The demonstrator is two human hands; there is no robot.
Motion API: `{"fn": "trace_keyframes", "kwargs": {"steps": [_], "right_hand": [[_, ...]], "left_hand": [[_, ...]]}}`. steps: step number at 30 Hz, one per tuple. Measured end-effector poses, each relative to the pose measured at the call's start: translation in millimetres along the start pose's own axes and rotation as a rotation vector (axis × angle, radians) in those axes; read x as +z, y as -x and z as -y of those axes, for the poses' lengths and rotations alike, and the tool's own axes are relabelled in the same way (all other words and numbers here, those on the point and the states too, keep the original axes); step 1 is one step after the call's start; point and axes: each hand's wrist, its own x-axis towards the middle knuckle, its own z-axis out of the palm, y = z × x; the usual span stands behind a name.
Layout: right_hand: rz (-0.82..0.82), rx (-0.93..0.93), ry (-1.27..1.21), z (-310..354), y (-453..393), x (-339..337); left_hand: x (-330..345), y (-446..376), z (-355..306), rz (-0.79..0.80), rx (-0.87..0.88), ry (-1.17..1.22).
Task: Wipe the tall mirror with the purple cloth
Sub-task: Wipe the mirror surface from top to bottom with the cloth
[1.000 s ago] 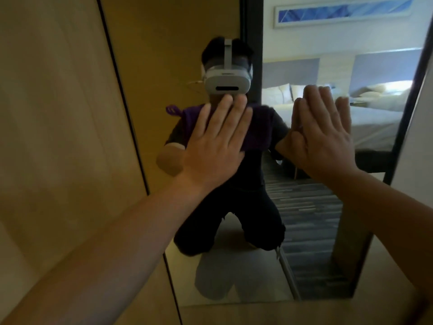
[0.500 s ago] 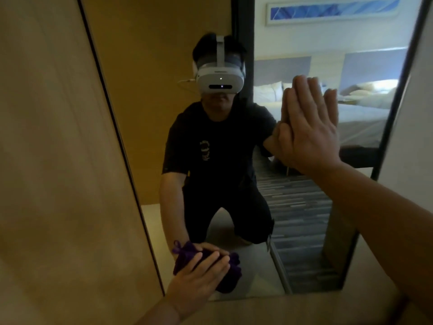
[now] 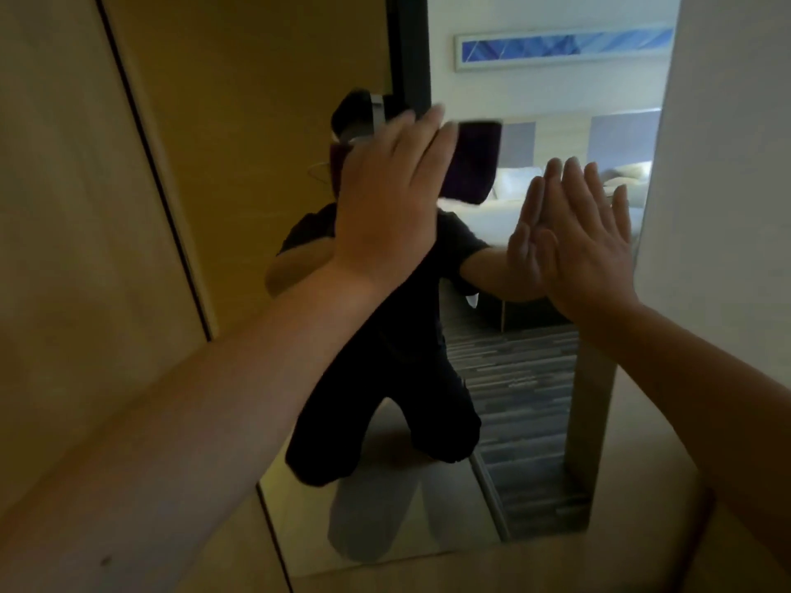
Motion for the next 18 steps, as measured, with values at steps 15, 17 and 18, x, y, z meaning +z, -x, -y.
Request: {"fn": "trace_keyframes", "kwargs": {"steps": [15, 17, 18], "right_hand": [[-0.273, -0.137, -0.026, -38.8, 30.2, 45.0], [-0.254, -0.146, -0.030, -40.6, 31.8, 43.1], [-0.246, -0.153, -0.037, -40.5, 31.5, 43.0]], "left_hand": [[89.8, 281.4, -133.1, 0.515, 0.588, -0.090], [86.9, 304.5, -134.4, 0.580, 0.611, -0.060], [83.3, 306.0, -133.5, 0.608, 0.607, -0.033]]}}
